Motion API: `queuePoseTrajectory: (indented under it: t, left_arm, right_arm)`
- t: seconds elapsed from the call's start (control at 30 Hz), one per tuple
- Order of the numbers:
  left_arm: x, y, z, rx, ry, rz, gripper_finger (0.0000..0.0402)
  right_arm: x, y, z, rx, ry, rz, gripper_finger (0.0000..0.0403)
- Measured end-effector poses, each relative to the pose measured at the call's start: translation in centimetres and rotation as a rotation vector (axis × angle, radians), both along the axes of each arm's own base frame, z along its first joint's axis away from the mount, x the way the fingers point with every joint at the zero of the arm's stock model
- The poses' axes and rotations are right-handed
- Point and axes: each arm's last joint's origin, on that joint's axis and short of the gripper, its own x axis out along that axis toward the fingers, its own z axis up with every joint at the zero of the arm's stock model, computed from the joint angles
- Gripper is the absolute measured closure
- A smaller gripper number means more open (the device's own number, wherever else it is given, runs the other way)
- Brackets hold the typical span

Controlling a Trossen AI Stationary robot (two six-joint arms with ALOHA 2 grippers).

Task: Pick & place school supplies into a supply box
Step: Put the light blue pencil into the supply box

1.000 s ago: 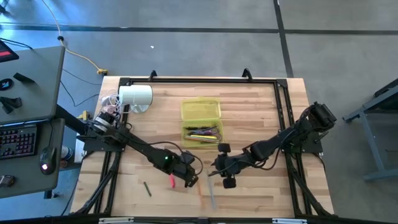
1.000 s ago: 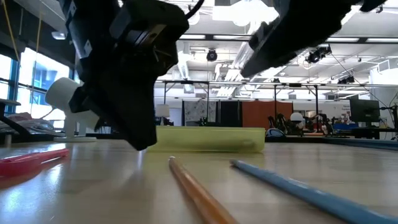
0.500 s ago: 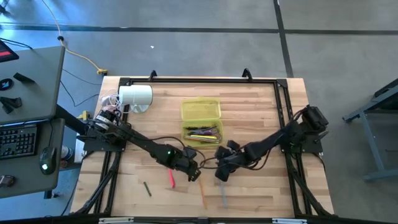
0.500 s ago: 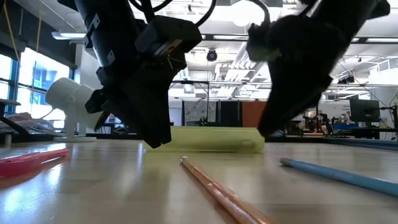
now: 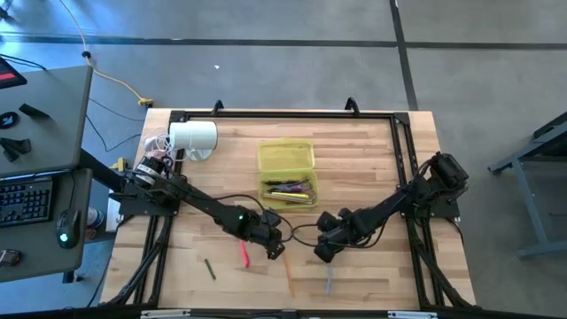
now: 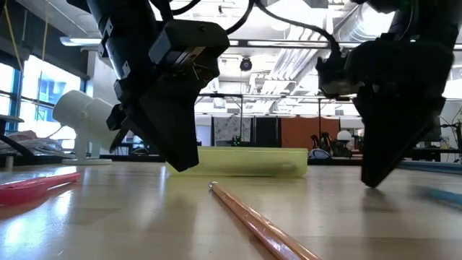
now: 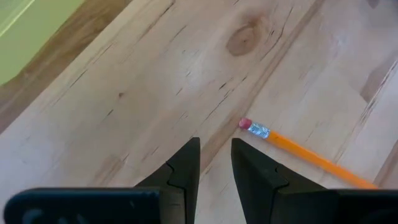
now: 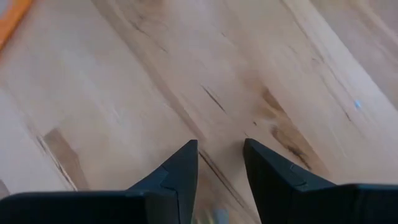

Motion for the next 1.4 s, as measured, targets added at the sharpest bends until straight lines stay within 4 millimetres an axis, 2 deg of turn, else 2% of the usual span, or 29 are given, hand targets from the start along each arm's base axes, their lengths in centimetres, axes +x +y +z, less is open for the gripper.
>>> queuePoseTrajectory:
  t: [0.13,0.3,0.4,0.57,0.67,0.77,0.9,1.07,1.2,1.4]
  left_arm:
    - [0.0,0.0,0.0,0.025,-0.005,-0.014,0.0275]
    - [0.0,0.1,0.0,0.03,-0.006,-0.017,0.0275]
    - [0.0,0.1,0.1,0.041,-0.007,-0.036,0.0275]
    - [0.0,0.1,0.1,0.044,-0.007,-0.04,0.0275]
    - [0.0,0.1,0.1,0.043,-0.007,-0.04,0.0275]
    - [0.0,0.0,0.1,0.04,-0.009,-0.035,0.0275]
    - [0.1,0.0,0.1,0.038,-0.014,-0.033,0.0275]
    - [0.1,0.0,0.1,0.04,-0.016,-0.03,0.0275]
    - [0.1,0.0,0.2,0.037,-0.023,-0.027,0.0275]
    - [0.6,-0.2,0.4,0.013,-0.08,-0.018,0.0275]
  right_arm:
    - [-0.2,0.3,0.0,0.038,0.014,-0.049,0.0284]
    - [-0.4,0.4,0.1,0.001,0.012,-0.008,0.0284]
    - [-0.8,0.2,0.9,-0.028,0.024,0.13,0.0284]
    - [-1.8,1.1,4.0,-0.031,-0.08,0.363,0.0284]
    - [-2.8,2.2,5.6,-0.027,-0.145,0.491,0.0284]
    - [-4.0,4.2,6.4,-0.124,-0.228,0.689,0.0284]
    - [-5.8,7.4,6.1,-0.196,-0.284,0.885,0.0284]
    - [-7.1,10.2,4.7,-0.286,-0.34,0.919,0.0284]
    - [-7.4,11.2,3.2,-0.336,-0.332,0.932,0.0284]
    - [-6.7,12.2,1.0,-0.347,-0.347,0.938,0.0284]
